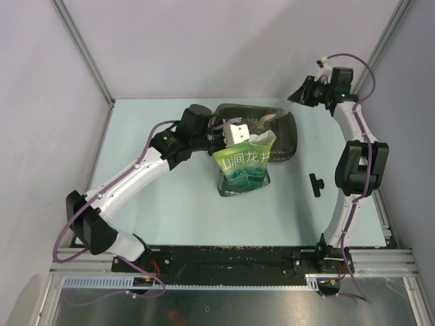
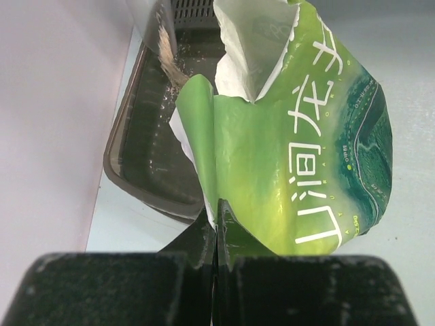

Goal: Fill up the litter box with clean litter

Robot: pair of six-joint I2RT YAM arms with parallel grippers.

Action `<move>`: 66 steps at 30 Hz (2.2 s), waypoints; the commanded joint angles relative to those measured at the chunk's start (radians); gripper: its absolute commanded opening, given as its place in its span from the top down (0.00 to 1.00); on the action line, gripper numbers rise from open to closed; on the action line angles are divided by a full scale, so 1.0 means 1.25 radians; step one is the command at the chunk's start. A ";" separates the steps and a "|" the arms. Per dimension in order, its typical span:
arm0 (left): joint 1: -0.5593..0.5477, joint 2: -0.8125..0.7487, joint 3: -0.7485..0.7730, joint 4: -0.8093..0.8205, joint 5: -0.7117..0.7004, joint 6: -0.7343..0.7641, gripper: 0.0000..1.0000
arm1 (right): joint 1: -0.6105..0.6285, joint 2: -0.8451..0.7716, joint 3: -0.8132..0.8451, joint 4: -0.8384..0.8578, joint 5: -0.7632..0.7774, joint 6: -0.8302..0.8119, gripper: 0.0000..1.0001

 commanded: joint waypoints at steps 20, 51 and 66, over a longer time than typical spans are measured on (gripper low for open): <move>0.053 -0.040 0.024 0.050 0.122 -0.119 1.00 | 0.075 -0.389 0.109 -0.331 -0.112 -0.203 1.00; 0.055 -0.050 0.006 0.115 0.127 -0.209 1.00 | 0.235 -0.330 0.175 -0.766 0.029 -0.625 1.00; 0.044 -0.081 -0.027 0.148 0.185 -0.278 1.00 | 0.459 -0.364 -0.067 -0.539 0.441 -0.229 1.00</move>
